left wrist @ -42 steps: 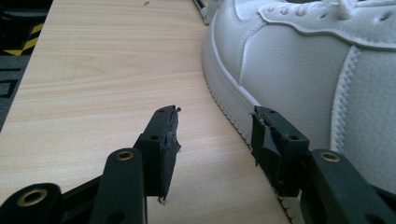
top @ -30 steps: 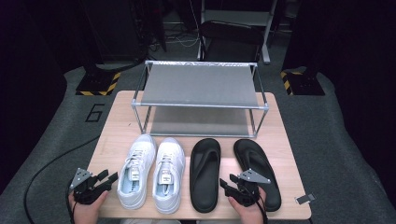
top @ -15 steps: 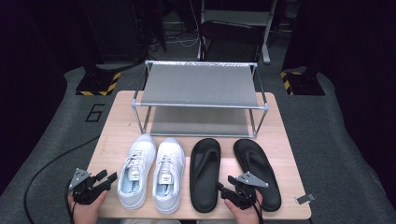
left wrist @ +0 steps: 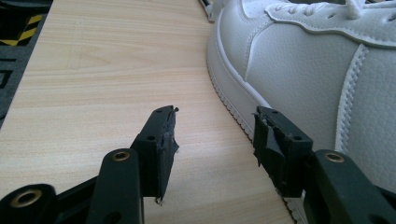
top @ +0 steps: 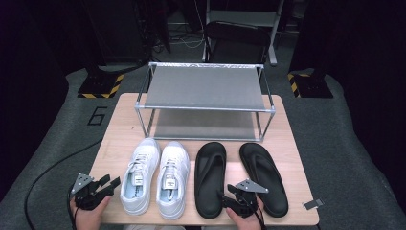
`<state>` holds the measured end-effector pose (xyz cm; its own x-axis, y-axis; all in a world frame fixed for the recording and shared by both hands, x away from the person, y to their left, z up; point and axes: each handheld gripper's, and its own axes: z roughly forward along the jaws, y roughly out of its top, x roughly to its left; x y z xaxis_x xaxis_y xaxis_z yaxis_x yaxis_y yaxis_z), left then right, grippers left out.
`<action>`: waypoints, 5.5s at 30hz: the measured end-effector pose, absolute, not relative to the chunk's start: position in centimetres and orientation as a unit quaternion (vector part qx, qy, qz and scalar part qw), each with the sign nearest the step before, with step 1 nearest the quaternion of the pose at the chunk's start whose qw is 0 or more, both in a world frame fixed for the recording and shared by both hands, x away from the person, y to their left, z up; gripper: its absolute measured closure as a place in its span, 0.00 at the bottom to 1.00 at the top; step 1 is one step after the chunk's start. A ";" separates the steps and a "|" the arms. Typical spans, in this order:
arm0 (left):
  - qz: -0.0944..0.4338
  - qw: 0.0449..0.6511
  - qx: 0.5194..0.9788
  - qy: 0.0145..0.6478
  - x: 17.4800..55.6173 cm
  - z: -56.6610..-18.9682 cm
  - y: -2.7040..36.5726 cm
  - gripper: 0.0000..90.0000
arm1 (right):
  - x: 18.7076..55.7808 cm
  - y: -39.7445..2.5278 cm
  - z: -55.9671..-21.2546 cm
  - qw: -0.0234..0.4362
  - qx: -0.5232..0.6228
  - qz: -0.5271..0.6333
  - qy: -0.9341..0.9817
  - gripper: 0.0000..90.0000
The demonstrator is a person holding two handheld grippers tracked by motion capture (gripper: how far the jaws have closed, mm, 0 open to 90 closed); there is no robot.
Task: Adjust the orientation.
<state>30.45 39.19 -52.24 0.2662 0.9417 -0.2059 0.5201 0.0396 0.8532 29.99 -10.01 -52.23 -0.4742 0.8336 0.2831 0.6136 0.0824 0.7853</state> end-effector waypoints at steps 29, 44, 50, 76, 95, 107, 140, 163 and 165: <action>0.235 0.453 0.650 0.563 30.4 -52.2 39.2 0.53 | 30.9 -10.8 -52.9 0.043 0.554 0.478 0.680 0.61; 0.239 0.452 0.651 0.562 30.4 -52.2 39.1 0.53 | 31.2 -11.3 -53.6 -0.013 0.579 0.495 0.647 0.62; 0.240 0.452 0.650 0.562 30.4 -52.2 39.2 0.53 | 31.2 -11.6 -53.8 -0.032 0.588 0.503 0.633 0.65; 0.243 0.452 0.648 0.563 30.4 -52.2 39.2 0.53 | 31.0 -11.8 -54.0 -0.044 0.606 0.515 0.605 0.75; 0.243 0.450 0.648 0.564 30.4 -52.2 39.2 0.53 | 30.5 -12.4 -53.6 -0.040 0.613 0.529 0.585 0.75; 0.244 0.450 0.648 0.564 30.4 -52.2 39.2 0.53 | 30.3 -12.9 -52.8 -0.030 0.614 0.539 0.577 0.75; 0.244 0.454 0.645 0.565 30.4 -52.2 39.3 0.53 | 35.4 -12.6 -48.8 0.004 0.607 0.561 0.563 0.75; 0.240 0.453 0.646 0.565 30.4 -52.2 39.4 0.54 | 38.4 -11.7 -48.3 0.002 0.618 0.559 0.553 0.75; 0.243 0.454 0.644 0.566 30.4 -52.2 39.3 0.54 | 38.8 -11.6 -48.5 0.006 0.617 0.562 0.552 0.75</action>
<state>30.39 39.34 -52.24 0.2413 0.9492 -0.2017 0.5077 0.0537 0.8599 38.81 -11.59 -48.46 -0.2394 0.6875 0.6855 0.6732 -0.3912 0.6275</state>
